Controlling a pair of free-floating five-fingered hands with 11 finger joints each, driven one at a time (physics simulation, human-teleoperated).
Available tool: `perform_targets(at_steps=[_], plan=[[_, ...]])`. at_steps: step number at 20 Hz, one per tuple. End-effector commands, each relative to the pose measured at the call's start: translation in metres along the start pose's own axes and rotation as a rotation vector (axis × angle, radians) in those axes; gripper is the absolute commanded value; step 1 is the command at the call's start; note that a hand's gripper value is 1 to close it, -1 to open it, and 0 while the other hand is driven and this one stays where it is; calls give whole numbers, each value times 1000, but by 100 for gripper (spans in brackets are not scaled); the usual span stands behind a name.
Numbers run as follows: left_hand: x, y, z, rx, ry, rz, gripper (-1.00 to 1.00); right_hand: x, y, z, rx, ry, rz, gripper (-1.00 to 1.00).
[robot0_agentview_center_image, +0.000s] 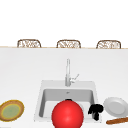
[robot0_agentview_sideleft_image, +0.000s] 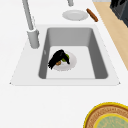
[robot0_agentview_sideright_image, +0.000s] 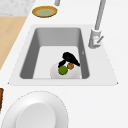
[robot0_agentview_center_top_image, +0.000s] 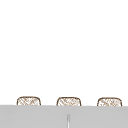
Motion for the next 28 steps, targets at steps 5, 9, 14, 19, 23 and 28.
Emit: perform_targets(at_steps=[5, 9, 14, 19, 23, 28], plan=[[-7, 1, -15, -38, -63, 22, -100, 0, 0, 0, 0, 0, 0, 0], [0, 3, -22, -52, -41, 32, -100, 0, 0, 0, 0, 0, 0, 0], [1, -4, -18, -19, -74, 73, -100, 0, 0, 0, 0, 0, 0, 0], [0, -5, -9, 6, -34, 4, 100, 0, 0, 0, 0, 0, 0, 0], [3, -8, -5, 49, -17, -114, 100, 0, 0, 0, 0, 0, 0, 0], [8, 6, 1, 11, -10, -219, 100, 0, 0, 0, 0, 0, 0, 0]])
